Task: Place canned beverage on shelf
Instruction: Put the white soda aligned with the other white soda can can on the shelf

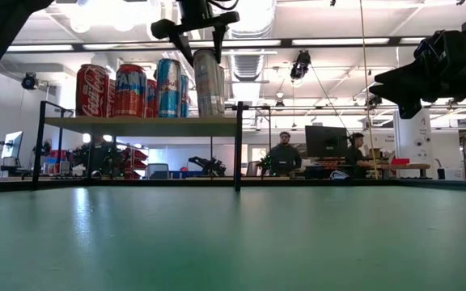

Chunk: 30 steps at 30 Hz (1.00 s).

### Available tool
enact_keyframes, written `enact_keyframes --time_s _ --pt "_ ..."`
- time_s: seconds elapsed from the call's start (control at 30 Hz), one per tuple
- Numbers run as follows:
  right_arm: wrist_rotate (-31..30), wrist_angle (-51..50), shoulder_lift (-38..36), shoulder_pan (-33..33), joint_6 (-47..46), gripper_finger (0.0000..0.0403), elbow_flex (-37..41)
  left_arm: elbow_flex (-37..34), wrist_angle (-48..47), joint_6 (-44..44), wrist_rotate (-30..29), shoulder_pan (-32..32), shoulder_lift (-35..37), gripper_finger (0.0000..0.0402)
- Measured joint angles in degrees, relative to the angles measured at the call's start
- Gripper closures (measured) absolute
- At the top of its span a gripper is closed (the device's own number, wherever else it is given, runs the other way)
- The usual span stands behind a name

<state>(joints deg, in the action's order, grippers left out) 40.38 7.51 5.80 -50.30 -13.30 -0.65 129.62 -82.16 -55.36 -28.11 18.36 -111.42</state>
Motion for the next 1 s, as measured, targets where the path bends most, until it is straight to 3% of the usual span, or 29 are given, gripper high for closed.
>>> enact_keyframes --time_s 0.63,1.0 --pt "0.0 0.0 0.0 0.0 0.0 0.0241 -0.02 -0.04 -3.4 -10.81 -3.53 -0.93 0.0 0.0133" --pt "0.0 0.0 0.0 0.01 0.0 0.0241 0.0 -0.04 -3.93 -10.73 -3.2 -0.93 0.07 0.0133"
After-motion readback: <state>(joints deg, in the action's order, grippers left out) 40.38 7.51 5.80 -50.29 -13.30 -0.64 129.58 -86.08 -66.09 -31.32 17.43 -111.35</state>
